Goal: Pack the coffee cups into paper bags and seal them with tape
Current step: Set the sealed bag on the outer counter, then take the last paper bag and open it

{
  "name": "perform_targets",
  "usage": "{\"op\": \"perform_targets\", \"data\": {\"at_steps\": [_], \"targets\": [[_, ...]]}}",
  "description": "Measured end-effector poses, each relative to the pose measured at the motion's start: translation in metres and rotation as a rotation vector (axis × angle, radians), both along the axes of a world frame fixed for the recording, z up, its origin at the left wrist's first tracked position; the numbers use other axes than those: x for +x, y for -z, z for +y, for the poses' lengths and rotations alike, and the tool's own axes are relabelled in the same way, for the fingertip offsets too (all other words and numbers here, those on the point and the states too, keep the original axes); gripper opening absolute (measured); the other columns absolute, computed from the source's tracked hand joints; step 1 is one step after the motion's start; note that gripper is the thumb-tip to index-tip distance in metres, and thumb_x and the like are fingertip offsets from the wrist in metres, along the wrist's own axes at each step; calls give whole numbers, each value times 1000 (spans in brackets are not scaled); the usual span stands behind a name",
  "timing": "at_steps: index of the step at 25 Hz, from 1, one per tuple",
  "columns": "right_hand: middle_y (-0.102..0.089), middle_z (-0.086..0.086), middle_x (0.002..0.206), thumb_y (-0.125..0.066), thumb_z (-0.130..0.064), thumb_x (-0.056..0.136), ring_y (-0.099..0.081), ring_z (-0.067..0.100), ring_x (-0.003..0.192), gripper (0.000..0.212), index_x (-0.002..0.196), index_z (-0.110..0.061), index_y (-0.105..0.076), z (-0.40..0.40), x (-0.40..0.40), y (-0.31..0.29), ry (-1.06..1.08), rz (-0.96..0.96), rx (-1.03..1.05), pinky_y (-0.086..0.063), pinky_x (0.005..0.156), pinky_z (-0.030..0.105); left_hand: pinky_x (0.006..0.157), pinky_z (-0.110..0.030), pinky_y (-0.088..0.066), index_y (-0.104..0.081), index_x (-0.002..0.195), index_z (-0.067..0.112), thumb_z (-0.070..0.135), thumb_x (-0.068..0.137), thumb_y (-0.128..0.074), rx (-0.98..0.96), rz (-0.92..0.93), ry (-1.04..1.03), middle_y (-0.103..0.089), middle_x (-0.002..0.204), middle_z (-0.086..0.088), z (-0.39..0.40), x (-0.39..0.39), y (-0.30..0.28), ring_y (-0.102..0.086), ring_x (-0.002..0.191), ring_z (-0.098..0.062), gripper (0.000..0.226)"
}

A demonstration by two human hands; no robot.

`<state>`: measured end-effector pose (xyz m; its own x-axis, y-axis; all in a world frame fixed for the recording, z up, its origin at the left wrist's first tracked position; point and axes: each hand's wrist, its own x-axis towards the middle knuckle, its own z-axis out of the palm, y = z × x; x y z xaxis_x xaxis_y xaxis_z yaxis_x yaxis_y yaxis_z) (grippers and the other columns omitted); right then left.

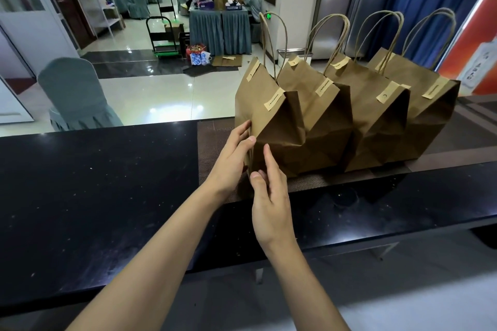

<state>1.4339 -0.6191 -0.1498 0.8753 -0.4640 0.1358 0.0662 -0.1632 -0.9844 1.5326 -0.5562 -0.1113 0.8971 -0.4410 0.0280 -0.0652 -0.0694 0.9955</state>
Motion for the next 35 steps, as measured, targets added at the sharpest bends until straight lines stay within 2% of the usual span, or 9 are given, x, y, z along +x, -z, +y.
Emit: {"op": "perform_targets", "data": {"at_steps": [2,5,7,11,14,16,20,29,35], "targets": [[-32,-16,156,-44,-35,106,-43,-6,131,54,155,-49,-27,0,-1,-1,-3,10,-14,-36,101,12,99,-26,-30,-28,153,36,37,106,-39,-4,-8,-7,-34,158,7,3,0,1,-33,143,-14,48],[-31,-19,156,-43,-35,107,-35,-28,120,53,155,-49,-26,0,-2,0,-13,18,-11,-34,88,1,95,-21,-35,-28,154,36,39,106,-40,22,-8,-10,-33,158,8,12,-6,3,-33,143,-13,50],[-31,-20,155,-43,-36,107,-32,-34,114,53,155,-50,-26,0,-4,2,-23,13,-9,-36,87,3,98,-20,-37,-28,154,36,41,105,-39,41,-13,-12,-32,158,10,21,-17,5,-34,141,-9,50],[-35,-15,158,-43,-37,107,-43,-17,124,51,153,-52,-28,5,-10,6,-43,-17,17,-40,101,14,111,-29,-37,-29,152,40,43,105,-41,59,-46,-58,-35,154,16,49,-52,15,-41,123,10,49],[-39,-11,157,-42,-36,107,-46,1,135,50,152,-54,-29,17,-16,6,-89,-25,16,-42,115,36,116,-41,-37,-34,149,46,45,103,-44,72,-55,-127,-41,152,15,77,-78,26,-43,129,9,46],[-43,-9,154,-43,-35,107,-47,5,135,48,149,-56,-31,30,-20,5,-124,-32,29,-41,115,42,114,-42,-40,-38,147,47,40,104,-46,46,-46,-182,-44,149,15,96,-97,27,-45,126,12,44],[-50,-8,149,-43,-35,107,-48,3,134,45,148,-53,-38,63,-29,3,-245,-30,48,-42,114,44,112,-41,-42,-43,142,49,35,104,-48,7,-43,-337,-46,146,20,136,-136,25,-45,128,11,41],[-59,-14,134,-47,-45,97,-54,4,128,42,138,-53,-51,163,-41,9,-583,7,84,-44,113,45,115,-41,-38,-45,140,52,55,87,-52,83,-77,-665,-50,143,20,229,-208,25,-45,132,4,54],[-60,-11,139,-49,-34,103,-55,3,128,37,138,-43,-56,227,-45,28,-802,39,37,-42,114,44,113,-25,-36,-45,141,47,42,91,-53,163,-86,-811,-51,141,26,272,-275,34,-43,132,8,52]]}}
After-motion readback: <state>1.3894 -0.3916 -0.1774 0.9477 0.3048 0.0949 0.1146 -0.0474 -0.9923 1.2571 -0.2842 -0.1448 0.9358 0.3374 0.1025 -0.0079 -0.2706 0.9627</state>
